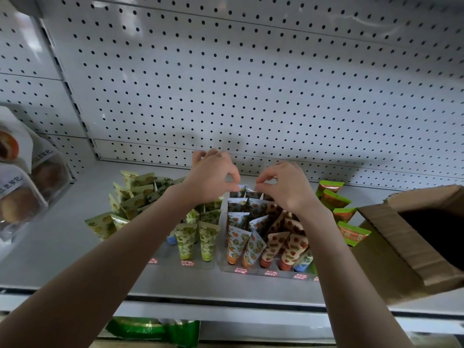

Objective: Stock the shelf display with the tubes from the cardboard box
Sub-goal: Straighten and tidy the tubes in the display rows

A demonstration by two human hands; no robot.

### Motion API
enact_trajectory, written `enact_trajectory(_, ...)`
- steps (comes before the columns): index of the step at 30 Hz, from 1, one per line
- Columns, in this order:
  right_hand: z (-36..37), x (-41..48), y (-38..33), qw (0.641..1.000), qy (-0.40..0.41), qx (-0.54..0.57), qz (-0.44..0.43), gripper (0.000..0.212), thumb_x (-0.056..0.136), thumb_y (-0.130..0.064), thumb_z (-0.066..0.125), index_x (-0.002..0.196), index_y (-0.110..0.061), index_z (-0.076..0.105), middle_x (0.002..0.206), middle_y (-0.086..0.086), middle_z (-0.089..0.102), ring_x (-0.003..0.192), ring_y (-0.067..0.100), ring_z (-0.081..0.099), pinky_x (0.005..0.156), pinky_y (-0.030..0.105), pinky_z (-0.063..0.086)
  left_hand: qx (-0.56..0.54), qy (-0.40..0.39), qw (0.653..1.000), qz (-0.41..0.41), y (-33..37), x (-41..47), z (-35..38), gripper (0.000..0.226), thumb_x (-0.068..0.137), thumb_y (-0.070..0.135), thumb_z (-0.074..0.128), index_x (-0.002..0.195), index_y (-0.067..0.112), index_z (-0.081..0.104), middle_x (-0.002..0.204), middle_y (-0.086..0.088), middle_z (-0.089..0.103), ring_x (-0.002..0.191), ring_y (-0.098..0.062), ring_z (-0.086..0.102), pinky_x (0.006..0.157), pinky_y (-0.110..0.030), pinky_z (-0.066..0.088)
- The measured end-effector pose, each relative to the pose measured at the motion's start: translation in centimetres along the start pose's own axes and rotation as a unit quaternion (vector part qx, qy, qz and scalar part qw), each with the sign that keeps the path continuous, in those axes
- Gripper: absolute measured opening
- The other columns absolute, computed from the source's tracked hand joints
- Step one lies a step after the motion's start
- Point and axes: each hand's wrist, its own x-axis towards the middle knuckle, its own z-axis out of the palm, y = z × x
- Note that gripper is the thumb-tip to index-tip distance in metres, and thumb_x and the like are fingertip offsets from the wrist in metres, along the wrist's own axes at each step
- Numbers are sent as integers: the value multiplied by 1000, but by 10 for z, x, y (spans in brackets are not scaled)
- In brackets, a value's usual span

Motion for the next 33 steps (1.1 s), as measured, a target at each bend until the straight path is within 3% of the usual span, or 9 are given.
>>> enact_trajectory(3, -6, -7, -2, 1000, 0, 19, -5, 6, 82, -30, 69, 78, -25, 69, 80, -18, 52, 104, 18, 46, 84, 29, 33, -38, 3, 999, 3, 1, -4, -6, 13, 82, 41, 65, 87, 32, 72, 106, 7, 53, 104, -13, 39, 81, -27, 12)
enact_trajectory(5, -9, -14, -5, 999, -14, 30, -6, 6, 81, -31, 70, 78, -26, 69, 79, -21, 47, 105, 17, 42, 82, 28, 28, -50, -8, 999, 9, 1, -9, -8, 11, 81, 42, 66, 84, 33, 72, 105, 7, 53, 102, -12, 38, 86, -31, 15)
enact_trajectory(8, -12, -23, -9, 999, -45, 24, -10, 9, 80, -32, 71, 84, -24, 72, 92, -8, 53, 105, 16, 35, 80, 24, 19, -46, -25, 999, 15, 2, -15, -7, 14, 78, 44, 68, 84, 32, 72, 105, 8, 52, 102, -11, 37, 89, -31, 15)
enact_trajectory(12, -11, -27, -12, 998, -58, -10, -6, 13, 80, -33, 71, 90, -24, 73, 105, -2, 50, 104, 14, 29, 81, 25, 20, -26, -30, 999, 14, 5, -18, -4, 14, 77, 43, 70, 85, 32, 73, 107, 10, 50, 107, -12, 37, 85, -27, 12)
enact_trajectory(21, -4, -25, -15, 997, -46, -63, -11, 11, 82, -30, 69, 91, -26, 73, 108, -1, 48, 108, 20, 34, 82, 25, 25, 6, -27, 999, 16, 5, -18, 1, 13, 81, 40, 67, 87, 31, 72, 108, 9, 49, 108, -12, 36, 95, -31, 11)
enact_trajectory(33, -3, -25, -16, 997, -41, -70, -18, 11, 83, -31, 68, 92, -27, 73, 110, -1, 48, 109, 20, 34, 83, 24, 25, 15, -21, 1000, 18, 6, -21, 1, 15, 80, 42, 67, 89, 31, 72, 109, 8, 49, 109, -12, 35, 96, -31, 10)
